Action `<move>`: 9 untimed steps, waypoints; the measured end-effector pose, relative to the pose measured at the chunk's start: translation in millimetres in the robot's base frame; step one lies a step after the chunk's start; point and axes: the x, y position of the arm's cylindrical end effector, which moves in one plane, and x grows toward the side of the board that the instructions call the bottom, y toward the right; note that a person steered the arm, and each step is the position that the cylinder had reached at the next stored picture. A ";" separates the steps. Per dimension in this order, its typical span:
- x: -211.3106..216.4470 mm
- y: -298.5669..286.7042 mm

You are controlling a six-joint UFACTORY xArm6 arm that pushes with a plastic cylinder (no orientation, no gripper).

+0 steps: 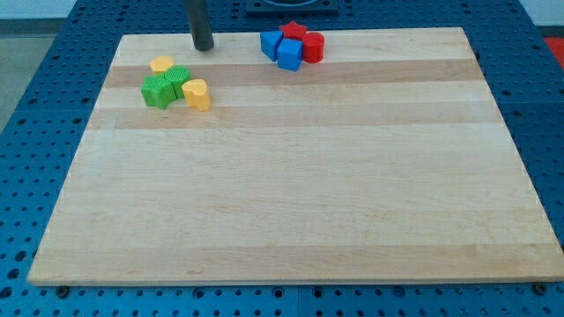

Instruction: Slide red star along with red circle towards center right

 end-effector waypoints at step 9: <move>110.3 204.7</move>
